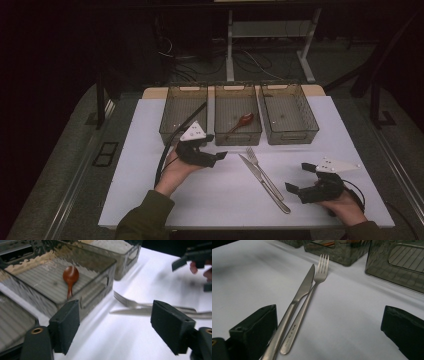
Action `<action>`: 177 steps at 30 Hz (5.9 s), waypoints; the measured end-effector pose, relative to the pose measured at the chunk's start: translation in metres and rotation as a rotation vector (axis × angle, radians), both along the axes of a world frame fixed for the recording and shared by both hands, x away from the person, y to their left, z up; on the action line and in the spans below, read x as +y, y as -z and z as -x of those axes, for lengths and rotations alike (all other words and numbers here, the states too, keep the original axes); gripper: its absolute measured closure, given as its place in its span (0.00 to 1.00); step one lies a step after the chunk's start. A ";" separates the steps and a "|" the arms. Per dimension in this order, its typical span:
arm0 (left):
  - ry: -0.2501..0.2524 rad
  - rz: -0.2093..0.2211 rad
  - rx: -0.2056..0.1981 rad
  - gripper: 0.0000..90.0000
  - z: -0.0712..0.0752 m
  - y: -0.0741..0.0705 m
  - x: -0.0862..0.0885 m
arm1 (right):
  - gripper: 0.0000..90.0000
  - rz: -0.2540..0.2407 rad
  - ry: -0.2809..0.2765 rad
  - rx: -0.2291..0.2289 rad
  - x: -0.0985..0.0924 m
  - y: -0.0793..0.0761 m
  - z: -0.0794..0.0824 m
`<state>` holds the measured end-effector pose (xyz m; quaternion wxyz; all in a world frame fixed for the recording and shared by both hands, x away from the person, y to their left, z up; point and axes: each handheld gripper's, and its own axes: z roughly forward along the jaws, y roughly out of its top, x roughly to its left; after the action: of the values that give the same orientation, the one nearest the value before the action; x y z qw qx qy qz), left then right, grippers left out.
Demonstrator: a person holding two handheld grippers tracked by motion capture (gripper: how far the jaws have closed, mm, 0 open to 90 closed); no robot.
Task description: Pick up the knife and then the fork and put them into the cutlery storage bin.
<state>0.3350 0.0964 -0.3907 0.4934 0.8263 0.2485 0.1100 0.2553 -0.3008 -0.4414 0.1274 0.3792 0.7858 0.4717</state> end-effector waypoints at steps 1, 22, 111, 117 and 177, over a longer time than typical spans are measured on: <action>0.000 0.004 -0.006 0.23 0.005 0.002 0.004 | 0.00 0.003 0.001 0.001 0.000 0.000 0.001; -0.062 0.003 0.001 0.00 0.058 0.034 0.056 | 0.04 0.122 0.036 0.168 0.011 -0.009 -0.008; -0.005 -0.047 0.062 0.00 0.066 0.047 0.045 | 0.88 0.627 -0.075 0.458 0.131 -0.020 -0.089; -0.001 -0.047 0.063 0.00 0.066 0.048 0.045 | 0.93 0.651 -0.067 0.458 0.133 -0.020 -0.090; 0.013 -0.003 0.035 0.00 0.062 0.047 0.055 | 0.94 0.100 0.084 0.042 0.013 -0.116 -0.103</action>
<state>0.2732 0.1511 -0.4373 0.4883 0.8305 0.2514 0.0925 0.3583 -0.2874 -0.3254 0.1494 0.4150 0.7942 0.4180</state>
